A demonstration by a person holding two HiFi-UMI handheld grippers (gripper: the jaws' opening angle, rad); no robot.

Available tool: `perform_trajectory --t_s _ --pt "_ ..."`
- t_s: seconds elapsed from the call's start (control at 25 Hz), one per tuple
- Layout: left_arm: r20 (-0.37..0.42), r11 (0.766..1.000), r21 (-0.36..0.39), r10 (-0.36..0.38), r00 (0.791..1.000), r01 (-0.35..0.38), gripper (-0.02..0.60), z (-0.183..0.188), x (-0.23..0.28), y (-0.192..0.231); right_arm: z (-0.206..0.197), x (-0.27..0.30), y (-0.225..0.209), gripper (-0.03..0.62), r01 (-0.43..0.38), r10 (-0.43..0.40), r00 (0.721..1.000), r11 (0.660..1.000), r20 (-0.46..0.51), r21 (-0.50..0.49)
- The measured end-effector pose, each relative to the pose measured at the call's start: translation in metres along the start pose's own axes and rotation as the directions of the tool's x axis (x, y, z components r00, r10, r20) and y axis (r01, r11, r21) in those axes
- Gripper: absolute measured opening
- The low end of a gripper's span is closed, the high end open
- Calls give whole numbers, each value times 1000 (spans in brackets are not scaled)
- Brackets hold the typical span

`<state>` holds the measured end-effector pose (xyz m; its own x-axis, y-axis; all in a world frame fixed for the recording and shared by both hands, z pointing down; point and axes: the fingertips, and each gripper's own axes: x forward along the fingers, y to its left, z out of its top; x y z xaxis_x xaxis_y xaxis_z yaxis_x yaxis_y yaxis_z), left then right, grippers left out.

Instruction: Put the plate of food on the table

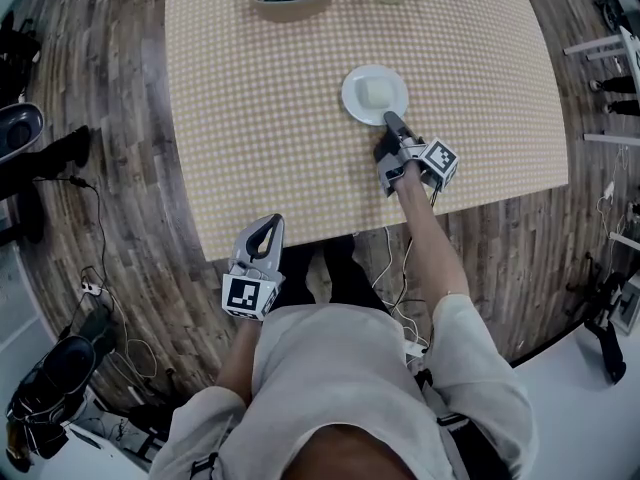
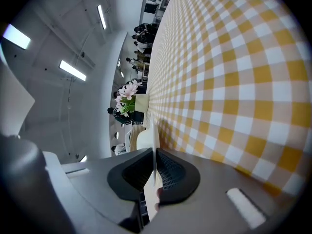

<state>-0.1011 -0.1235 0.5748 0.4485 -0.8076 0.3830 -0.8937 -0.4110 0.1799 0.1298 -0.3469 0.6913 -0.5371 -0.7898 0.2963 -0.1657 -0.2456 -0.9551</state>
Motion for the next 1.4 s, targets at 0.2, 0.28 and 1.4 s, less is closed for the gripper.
perform_trajectory --t_s 0.2,0.28,1.4 --pt "2 1000 -6 3 1000 -3 11 -1 -1 3 -1 4 -2 18 45 -45 999 999 -13 -14" --pt "2 1000 -10 3 1000 -3 9 -1 -2 4 0 4 -4 15 64 -64 998 998 -14 -9" --pt "-4 999 -51 -4 1000 4 9 -18 -5 7 -5 4 11 196 -66 64 986 998 -155 -6"
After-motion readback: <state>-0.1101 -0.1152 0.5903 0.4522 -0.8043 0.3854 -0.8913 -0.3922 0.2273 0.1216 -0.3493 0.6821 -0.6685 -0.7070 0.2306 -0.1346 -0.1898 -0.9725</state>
